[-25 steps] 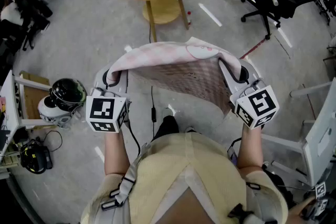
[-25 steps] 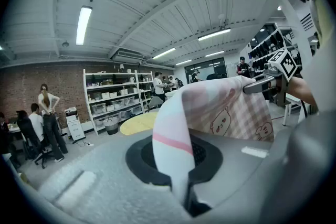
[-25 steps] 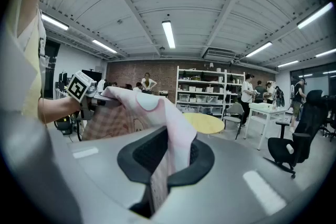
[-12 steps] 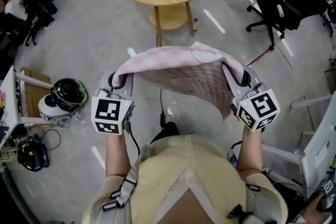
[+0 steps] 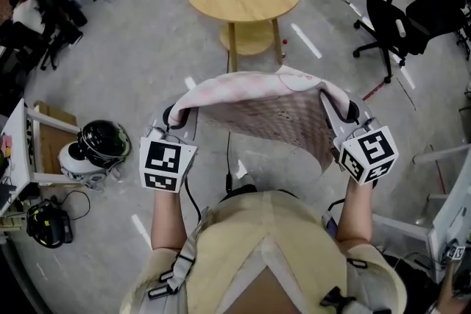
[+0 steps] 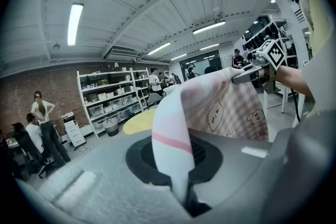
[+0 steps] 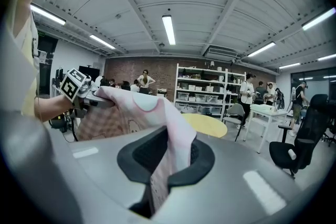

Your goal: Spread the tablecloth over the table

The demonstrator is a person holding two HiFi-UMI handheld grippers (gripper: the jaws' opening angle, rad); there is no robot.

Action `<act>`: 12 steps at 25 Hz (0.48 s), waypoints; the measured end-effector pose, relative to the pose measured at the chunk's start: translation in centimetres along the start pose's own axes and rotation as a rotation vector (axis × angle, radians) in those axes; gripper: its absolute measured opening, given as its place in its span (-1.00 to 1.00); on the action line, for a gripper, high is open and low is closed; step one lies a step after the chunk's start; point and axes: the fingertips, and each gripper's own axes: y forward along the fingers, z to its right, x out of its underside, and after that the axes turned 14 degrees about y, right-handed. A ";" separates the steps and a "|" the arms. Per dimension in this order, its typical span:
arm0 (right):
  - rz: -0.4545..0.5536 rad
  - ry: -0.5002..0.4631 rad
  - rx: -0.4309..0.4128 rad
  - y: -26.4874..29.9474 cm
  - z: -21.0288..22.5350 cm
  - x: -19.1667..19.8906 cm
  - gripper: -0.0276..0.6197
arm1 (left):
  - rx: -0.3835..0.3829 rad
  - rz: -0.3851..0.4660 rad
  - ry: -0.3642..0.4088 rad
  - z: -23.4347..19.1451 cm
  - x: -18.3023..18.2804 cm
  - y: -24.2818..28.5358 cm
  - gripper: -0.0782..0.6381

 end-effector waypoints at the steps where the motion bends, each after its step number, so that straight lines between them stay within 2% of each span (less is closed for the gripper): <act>1: 0.001 -0.004 0.010 0.5 -0.1 -0.1 -0.88 | 0.007 0.002 0.011 -0.3 0.2 0.1 -0.76; 4: 0.005 -0.007 0.031 1.7 -0.5 -0.5 -0.88 | 0.014 0.011 0.024 -1.7 0.8 0.7 -0.76; 12: -0.022 -0.039 0.044 4.6 0.3 -1.5 -0.88 | -0.003 0.032 -0.010 -3.8 1.5 3.1 -0.76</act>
